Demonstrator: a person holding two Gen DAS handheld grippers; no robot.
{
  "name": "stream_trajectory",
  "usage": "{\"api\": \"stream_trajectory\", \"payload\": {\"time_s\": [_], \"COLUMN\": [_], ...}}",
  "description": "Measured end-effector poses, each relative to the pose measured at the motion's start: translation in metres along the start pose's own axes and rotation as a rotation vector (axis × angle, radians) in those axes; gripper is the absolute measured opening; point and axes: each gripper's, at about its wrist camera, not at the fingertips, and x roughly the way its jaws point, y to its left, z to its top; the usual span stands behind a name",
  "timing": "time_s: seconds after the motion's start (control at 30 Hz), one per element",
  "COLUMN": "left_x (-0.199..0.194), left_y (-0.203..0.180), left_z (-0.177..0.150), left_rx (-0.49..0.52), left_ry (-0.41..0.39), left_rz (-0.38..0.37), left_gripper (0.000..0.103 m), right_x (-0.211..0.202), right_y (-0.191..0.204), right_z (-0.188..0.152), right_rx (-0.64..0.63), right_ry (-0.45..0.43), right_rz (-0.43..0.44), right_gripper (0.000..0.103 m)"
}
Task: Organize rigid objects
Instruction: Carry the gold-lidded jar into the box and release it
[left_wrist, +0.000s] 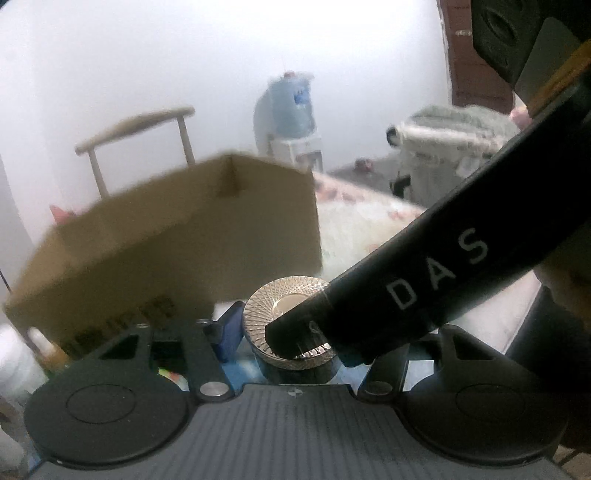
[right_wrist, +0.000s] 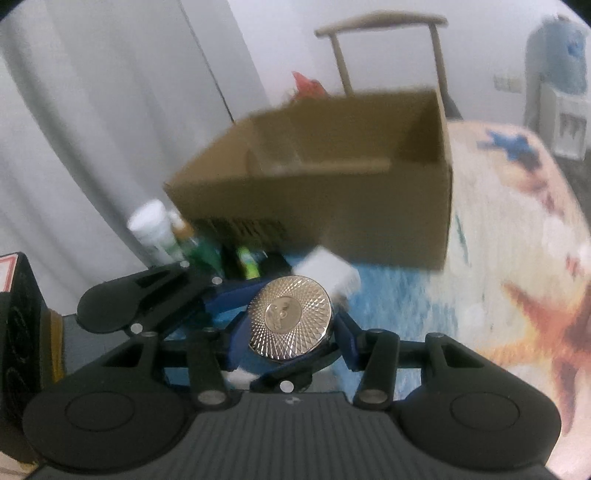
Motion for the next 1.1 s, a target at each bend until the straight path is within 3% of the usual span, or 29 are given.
{"api": "stream_trajectory", "payload": {"time_s": [0.2,0.4,0.6,0.77,1.1], "left_x": [-0.03,-0.016,0.044,0.09,0.152], "left_y": [0.022,0.066,0.11,0.138,0.166], "left_z": [0.04,0.086,0.115,0.118,0.115], "left_rx": [0.023,-0.006,-0.083,-0.141,-0.208], "left_ry": [-0.091,-0.11,-0.004,0.12,0.306], "left_rz": [0.062,0.09,0.087,0.093,0.14], "left_gripper": [0.058,0.058,0.058,0.058,0.058], "right_x": [-0.027,-0.019,0.035,0.096,0.173], "right_y": [0.027,0.032,0.001,-0.038,-0.078], "right_z": [0.043,0.109,0.174,0.212,0.232], "right_rx": [-0.094,-0.172,-0.141,-0.083,-0.007], "right_ry": [-0.088,-0.119,-0.03,0.08,0.23], "right_rz": [0.025,0.044,0.065,0.1,0.156], "right_gripper": [0.053,0.053,0.053,0.053,0.053]}}
